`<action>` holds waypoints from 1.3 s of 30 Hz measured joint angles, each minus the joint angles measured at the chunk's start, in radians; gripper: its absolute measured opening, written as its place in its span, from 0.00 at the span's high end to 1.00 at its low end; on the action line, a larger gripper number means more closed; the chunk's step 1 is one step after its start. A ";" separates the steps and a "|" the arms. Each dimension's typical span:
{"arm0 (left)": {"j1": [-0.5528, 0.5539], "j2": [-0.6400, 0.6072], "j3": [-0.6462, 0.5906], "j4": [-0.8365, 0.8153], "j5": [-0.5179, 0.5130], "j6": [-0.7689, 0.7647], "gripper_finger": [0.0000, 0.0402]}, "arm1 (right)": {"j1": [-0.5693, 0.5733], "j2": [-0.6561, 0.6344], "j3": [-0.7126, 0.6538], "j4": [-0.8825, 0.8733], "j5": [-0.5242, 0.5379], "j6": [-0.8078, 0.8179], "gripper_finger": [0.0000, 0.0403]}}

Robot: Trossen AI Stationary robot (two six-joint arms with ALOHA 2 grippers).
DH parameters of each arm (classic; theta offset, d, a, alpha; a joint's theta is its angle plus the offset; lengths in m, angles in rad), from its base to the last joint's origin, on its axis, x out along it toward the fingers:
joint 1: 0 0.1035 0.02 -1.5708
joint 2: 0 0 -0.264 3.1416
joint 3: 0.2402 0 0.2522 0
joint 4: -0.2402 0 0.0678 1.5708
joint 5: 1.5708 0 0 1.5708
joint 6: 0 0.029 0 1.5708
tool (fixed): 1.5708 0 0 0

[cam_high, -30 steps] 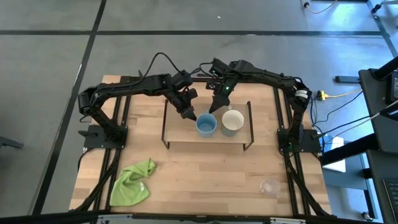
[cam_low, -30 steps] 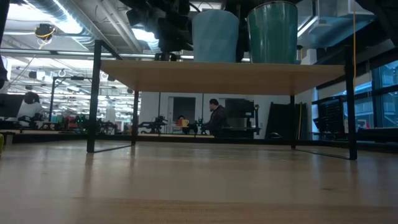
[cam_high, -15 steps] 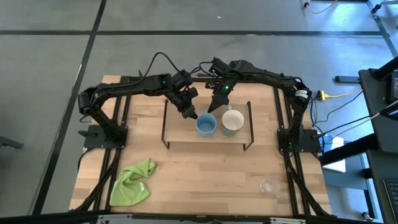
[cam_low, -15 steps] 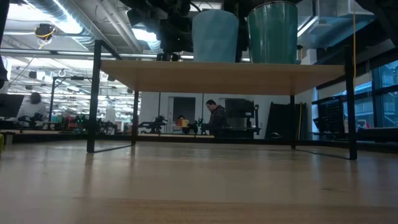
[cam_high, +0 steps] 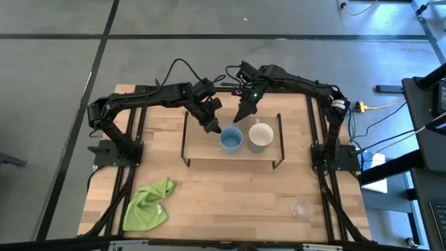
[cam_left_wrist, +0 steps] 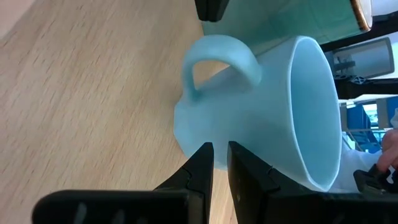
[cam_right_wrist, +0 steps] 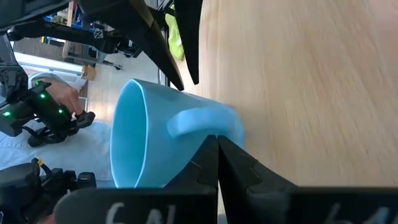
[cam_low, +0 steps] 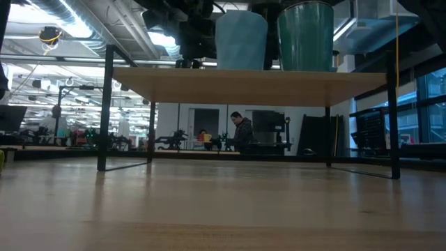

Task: Stack small to large cups/mugs on shelf
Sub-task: Put the blue mug on the shelf

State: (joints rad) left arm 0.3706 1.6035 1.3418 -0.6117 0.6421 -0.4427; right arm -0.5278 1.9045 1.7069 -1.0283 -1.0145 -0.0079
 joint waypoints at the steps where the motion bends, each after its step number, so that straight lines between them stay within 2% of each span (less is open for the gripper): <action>1: 0.000 0.000 0.000 0.000 -0.003 0.000 0.90 | 0.000 0.000 0.000 0.000 0.000 0.000 0.99; 34: 0.000 0.000 0.000 0.015 -0.028 -0.018 0.90 | 0.013 0.000 0.000 0.024 0.000 0.004 0.98; 39: 0.019 0.000 0.000 -0.024 -0.028 0.022 0.90 | -0.031 -0.001 0.000 0.014 0.074 0.003 0.98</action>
State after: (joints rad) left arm 0.3896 1.6035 1.3418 -0.6356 0.6137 -0.4204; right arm -0.5584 1.9037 1.7073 -1.0140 -0.9405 -0.0051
